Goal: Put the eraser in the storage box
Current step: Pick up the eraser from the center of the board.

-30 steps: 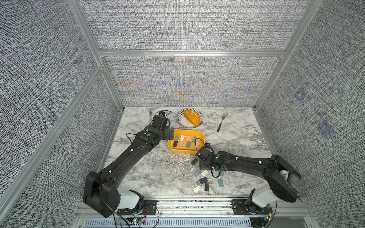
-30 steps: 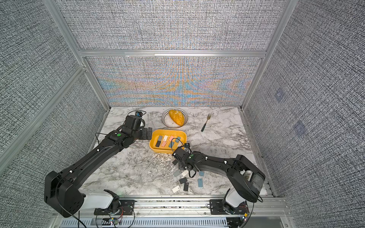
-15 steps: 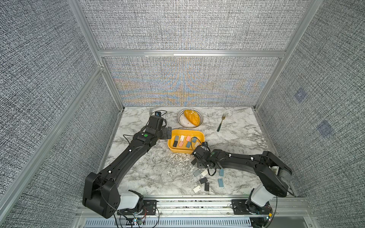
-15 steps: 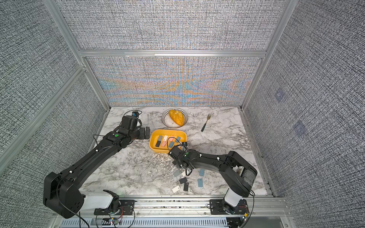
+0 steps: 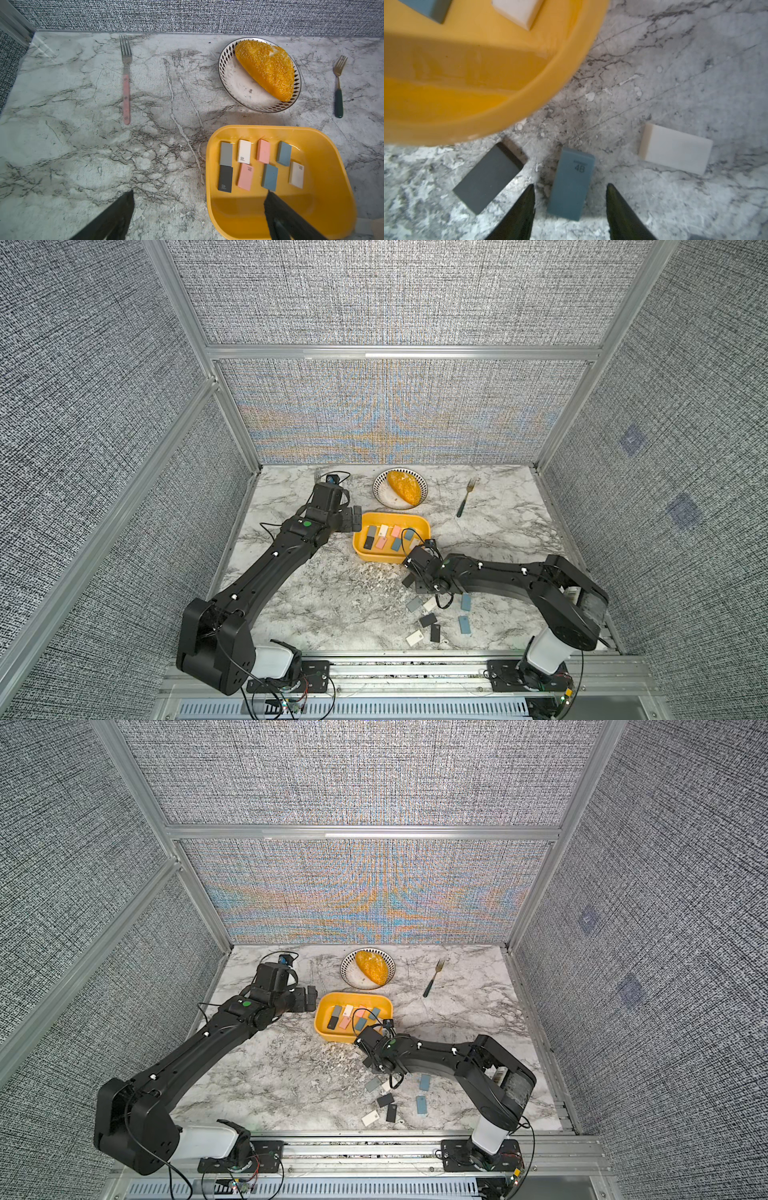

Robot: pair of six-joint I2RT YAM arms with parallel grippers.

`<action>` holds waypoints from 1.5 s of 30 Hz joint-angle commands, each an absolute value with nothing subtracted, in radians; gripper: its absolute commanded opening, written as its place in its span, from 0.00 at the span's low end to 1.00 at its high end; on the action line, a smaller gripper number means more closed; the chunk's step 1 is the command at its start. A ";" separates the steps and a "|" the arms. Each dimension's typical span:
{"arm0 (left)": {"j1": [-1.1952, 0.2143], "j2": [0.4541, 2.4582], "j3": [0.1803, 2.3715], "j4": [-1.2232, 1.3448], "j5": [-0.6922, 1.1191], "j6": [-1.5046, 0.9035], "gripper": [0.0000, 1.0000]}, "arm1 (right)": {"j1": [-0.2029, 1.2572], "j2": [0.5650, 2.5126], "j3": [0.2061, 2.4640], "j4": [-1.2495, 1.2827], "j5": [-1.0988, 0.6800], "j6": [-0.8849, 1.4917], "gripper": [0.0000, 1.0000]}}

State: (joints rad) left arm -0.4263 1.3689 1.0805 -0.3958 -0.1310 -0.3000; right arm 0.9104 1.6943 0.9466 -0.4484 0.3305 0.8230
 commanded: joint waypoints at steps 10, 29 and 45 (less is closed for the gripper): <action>-0.417 1.386 1.083 -0.376 -0.113 -0.310 1.00 | 0.901 1.729 0.943 -0.414 0.298 0.811 0.47; -0.414 1.394 1.086 -0.374 -0.107 -0.308 1.00 | 0.897 1.715 0.956 -0.452 0.330 0.785 0.20; -0.403 1.388 1.094 -0.379 -0.098 -0.317 1.00 | 0.889 1.571 1.083 -0.582 0.461 0.710 0.15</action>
